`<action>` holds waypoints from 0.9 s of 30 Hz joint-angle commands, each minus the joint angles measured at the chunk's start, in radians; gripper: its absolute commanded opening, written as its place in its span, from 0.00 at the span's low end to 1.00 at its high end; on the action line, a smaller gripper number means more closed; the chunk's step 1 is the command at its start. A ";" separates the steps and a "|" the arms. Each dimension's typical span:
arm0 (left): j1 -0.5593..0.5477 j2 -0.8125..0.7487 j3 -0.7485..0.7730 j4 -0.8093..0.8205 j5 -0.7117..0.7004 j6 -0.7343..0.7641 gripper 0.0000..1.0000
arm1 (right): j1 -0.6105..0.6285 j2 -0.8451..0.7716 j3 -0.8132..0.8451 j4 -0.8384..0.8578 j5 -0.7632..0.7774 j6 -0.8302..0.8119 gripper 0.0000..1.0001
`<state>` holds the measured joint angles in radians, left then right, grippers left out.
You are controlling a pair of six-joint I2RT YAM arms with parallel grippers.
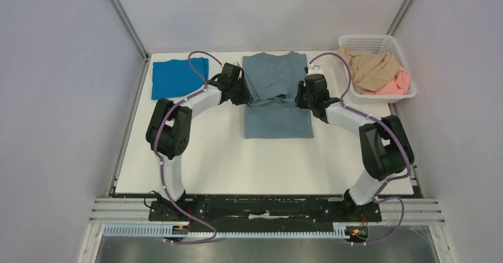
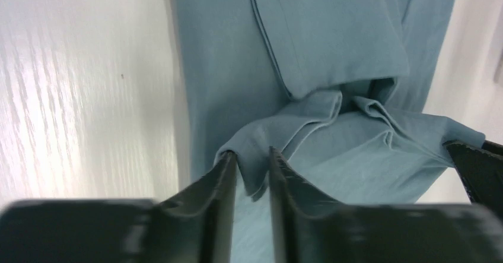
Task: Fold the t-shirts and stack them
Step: Fold the folded rectangular tshirt in 1/3 of the way
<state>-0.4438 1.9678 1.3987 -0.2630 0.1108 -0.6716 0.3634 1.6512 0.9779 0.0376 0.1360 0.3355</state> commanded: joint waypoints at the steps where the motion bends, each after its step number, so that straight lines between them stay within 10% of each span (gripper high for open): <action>1: 0.044 0.074 0.128 -0.032 0.028 0.035 0.48 | -0.041 0.084 0.146 0.049 -0.082 -0.027 0.39; 3: 0.073 0.103 0.203 -0.054 0.031 0.024 0.66 | -0.061 0.119 0.208 0.044 -0.129 -0.027 0.56; 8: 0.111 0.069 0.232 -0.104 0.043 0.014 0.71 | -0.072 0.074 0.185 0.022 -0.180 -0.048 0.97; 19: 0.055 -0.293 -0.393 0.096 0.206 -0.036 0.73 | -0.072 -0.333 -0.361 0.072 -0.188 0.040 0.98; 27: 0.000 -0.358 -0.571 0.169 0.184 -0.093 0.68 | -0.072 -0.450 -0.502 0.073 -0.158 0.082 0.98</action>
<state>-0.4377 1.6287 0.8551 -0.1963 0.2726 -0.7071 0.2905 1.2350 0.4961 0.0738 -0.0372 0.3843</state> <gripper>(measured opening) 0.717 0.979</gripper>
